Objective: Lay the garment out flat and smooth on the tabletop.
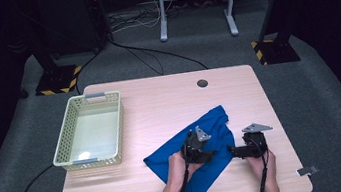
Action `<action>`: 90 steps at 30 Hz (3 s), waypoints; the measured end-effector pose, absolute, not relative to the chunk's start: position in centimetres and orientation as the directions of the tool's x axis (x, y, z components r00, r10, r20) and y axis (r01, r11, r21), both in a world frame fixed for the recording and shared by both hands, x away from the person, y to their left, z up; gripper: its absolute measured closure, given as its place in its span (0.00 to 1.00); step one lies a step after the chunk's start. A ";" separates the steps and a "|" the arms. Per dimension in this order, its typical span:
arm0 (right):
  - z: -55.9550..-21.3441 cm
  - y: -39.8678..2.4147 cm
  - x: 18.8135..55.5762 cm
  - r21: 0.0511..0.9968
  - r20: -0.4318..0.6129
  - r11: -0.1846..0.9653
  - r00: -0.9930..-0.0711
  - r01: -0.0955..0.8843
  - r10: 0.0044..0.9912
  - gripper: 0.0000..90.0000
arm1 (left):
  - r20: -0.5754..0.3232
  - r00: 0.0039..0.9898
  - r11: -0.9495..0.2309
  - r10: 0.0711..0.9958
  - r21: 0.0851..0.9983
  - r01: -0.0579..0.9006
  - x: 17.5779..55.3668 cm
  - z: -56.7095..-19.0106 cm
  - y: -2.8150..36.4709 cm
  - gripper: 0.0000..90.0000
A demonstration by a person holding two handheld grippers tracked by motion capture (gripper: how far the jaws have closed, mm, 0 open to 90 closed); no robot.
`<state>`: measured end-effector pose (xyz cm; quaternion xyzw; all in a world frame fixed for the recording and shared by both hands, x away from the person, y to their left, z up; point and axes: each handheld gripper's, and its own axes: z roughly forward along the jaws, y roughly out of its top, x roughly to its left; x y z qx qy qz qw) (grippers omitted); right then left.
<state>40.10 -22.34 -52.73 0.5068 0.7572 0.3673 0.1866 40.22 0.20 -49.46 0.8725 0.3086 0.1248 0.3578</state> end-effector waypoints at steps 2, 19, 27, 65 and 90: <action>-52.7 -22.3 40.1 0.746 0.091 0.217 -0.418 0.630 0.904 0.07 | 0.004 0.779 -0.564 0.626 0.692 0.450 40.5 -49.7 -0.9 0.45; -52.7 -22.4 40.1 0.749 0.096 0.212 -0.420 0.628 0.903 0.07 | 0.036 0.772 -0.592 0.635 0.665 0.456 42.1 -50.3 -2.6 0.93; -52.7 -22.4 40.1 0.749 0.097 0.210 -0.418 0.628 0.903 0.07 | 0.004 0.757 -0.549 0.654 0.690 0.471 42.9 -49.4 -0.9 0.95; -52.7 -22.2 40.1 0.746 0.076 0.223 -0.413 0.628 0.908 0.08 | -0.046 0.619 -0.401 0.784 0.723 0.562 51.3 -44.8 7.8 0.96; -52.8 -22.0 40.1 0.741 0.052 0.242 -0.413 0.626 0.909 0.08 | -0.014 0.542 -0.420 0.840 0.614 0.668 58.8 -46.3 10.0 0.94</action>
